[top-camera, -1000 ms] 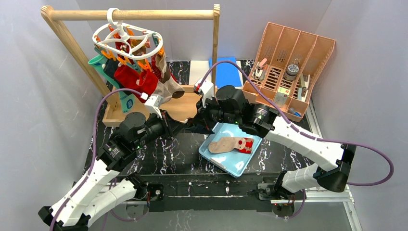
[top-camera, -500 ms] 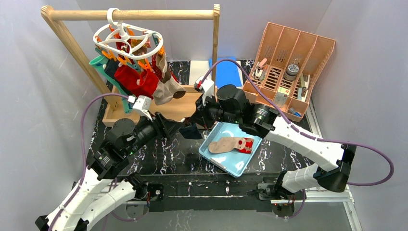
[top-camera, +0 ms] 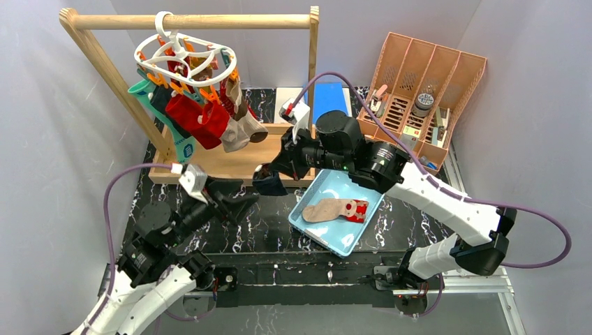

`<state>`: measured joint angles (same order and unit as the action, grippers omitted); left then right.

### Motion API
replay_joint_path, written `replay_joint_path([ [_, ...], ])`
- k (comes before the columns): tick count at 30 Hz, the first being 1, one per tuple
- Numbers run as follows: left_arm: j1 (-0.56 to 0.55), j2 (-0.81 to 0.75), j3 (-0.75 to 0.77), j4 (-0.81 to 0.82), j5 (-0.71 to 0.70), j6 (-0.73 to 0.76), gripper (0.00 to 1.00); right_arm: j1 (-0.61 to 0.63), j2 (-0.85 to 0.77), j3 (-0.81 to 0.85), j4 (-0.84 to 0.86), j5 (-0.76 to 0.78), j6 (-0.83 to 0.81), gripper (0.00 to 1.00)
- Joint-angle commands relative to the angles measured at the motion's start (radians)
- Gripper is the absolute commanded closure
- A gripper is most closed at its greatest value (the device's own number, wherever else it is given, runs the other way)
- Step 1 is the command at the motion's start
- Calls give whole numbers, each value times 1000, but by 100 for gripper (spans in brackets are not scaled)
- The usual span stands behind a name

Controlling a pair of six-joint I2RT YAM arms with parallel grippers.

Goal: Clip the socks to the hanger
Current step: Pick up the sock at the center of the board.

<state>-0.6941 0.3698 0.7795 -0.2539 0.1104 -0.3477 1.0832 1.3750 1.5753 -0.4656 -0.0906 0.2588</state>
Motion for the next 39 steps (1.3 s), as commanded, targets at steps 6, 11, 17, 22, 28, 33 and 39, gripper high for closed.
replay_joint_path([
  [6,-2,-80,-63,76,170,423,43,7,60,121,-85,-76,23,99],
  [11,-3,-16,-34,68,228,478,56,7,71,129,-88,-92,29,99],
  [17,-2,3,-38,85,241,484,65,7,62,123,-89,-93,34,99],
  [22,-3,13,-46,95,259,476,76,7,62,121,-88,-96,33,99],
  [28,-2,29,-47,97,284,468,82,7,64,124,-85,-106,37,99],
  [33,-2,30,-54,94,277,464,78,7,65,126,-81,-118,48,99],
  [39,-3,29,-61,89,261,469,70,7,64,130,-81,-121,52,99],
])
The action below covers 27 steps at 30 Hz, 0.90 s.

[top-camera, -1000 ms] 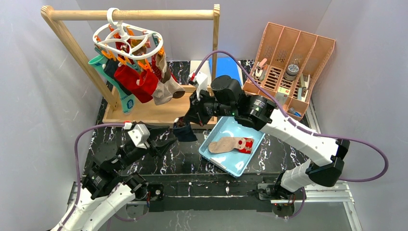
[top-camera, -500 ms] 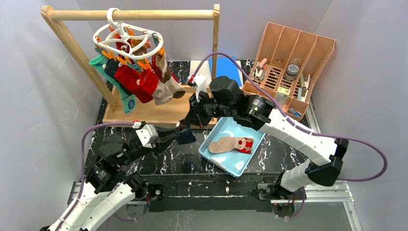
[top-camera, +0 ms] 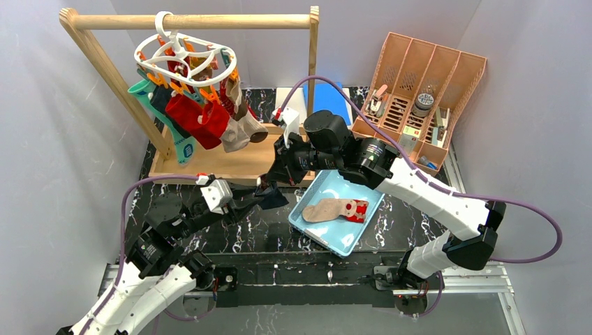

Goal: Clip the socks to the hanger
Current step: Pick up the sock at the center of the board.

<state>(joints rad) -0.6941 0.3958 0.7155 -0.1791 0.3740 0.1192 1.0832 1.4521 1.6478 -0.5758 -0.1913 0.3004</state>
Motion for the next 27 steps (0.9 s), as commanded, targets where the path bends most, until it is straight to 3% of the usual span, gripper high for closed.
replay_joint_path([
  [1,-2,3,4,12,-4,4,70,7,-15,57,31,-21,11,99],
  [3,-3,4,4,12,-2,7,74,7,-13,58,31,-23,14,99],
  [7,-2,11,4,11,10,5,100,7,-11,57,34,-31,18,99],
  [13,-3,-19,-7,0,-40,-7,100,7,-2,60,37,-39,33,99],
  [14,-3,-35,-7,-6,-65,-8,100,6,-3,58,38,-34,37,96],
  [18,-3,-93,-9,-36,-153,-7,100,7,-15,54,51,-11,48,60],
  [23,-3,-149,-6,-84,-207,-3,100,7,-17,67,40,16,54,42],
  [27,-2,-180,-1,-123,-250,2,100,7,-18,93,34,48,46,34],
])
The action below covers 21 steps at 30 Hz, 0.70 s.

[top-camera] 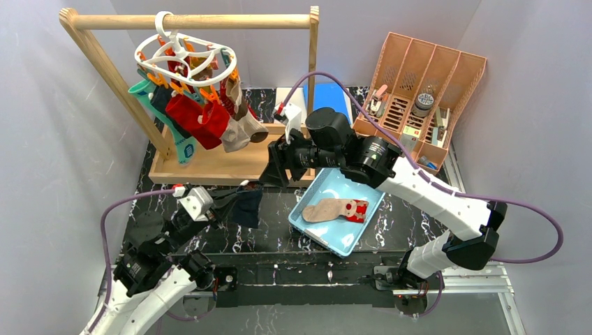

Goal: Clip the socks to the hanger
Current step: Pick up the sock at the center of the board.

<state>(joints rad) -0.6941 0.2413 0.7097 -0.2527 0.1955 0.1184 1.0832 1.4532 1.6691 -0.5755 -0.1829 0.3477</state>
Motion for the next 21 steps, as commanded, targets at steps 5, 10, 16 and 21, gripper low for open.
replay_joint_path([
  [5,-2,-62,12,-82,-214,-6,100,7,-12,125,70,91,-34,32],
  [10,-2,-104,13,-102,-426,-17,100,7,81,276,125,103,-75,33],
  [16,-2,-169,15,-113,-644,-14,100,15,248,496,213,123,-94,34],
  [21,-2,-179,28,-114,-694,5,100,32,398,694,249,135,-99,34],
])
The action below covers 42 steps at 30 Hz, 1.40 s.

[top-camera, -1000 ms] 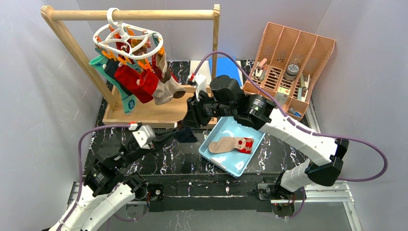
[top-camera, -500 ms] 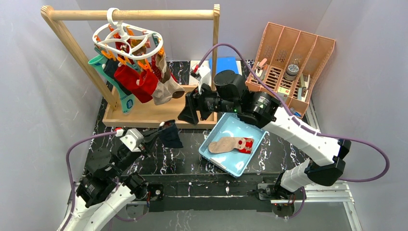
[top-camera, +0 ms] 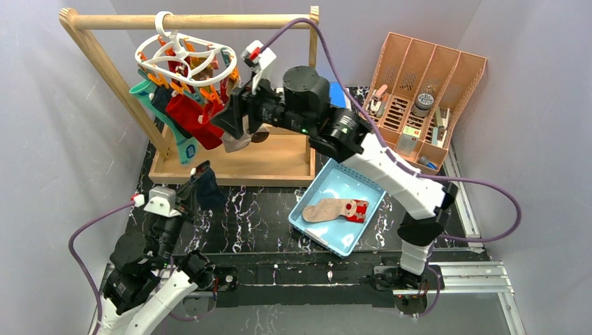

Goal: Clip the socks to the hanger
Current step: Pick up the sock at the center of the board, then open the clamp at the hanger.

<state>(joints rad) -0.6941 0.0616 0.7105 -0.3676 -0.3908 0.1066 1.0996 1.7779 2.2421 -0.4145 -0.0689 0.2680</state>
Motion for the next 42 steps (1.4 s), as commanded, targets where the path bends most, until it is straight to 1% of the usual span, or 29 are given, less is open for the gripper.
replay_joint_path([
  [1,-3,4,29,2,-111,19,100,17,93,136,107,19,-11,34],
  [8,-2,11,32,9,-116,24,100,14,169,130,298,29,90,34],
  [13,-2,-5,30,-4,-119,19,100,-39,219,131,396,41,201,34],
  [17,-2,-20,38,-16,-121,18,100,-62,223,104,467,54,217,34],
  [23,-2,-29,33,-36,-127,23,100,-110,244,104,505,62,243,34],
  [24,-3,-31,31,-34,-126,22,100,-117,250,112,509,62,244,30],
  [25,-4,-31,29,-35,-126,22,100,-125,256,121,508,61,245,41],
  [26,-3,-30,29,-33,-126,22,100,-133,264,132,505,56,246,43],
  [31,-2,-19,20,-22,-126,31,100,-158,295,175,470,2,240,42],
  [42,-2,36,-1,34,-76,62,100,-160,275,145,451,-44,240,42],
])
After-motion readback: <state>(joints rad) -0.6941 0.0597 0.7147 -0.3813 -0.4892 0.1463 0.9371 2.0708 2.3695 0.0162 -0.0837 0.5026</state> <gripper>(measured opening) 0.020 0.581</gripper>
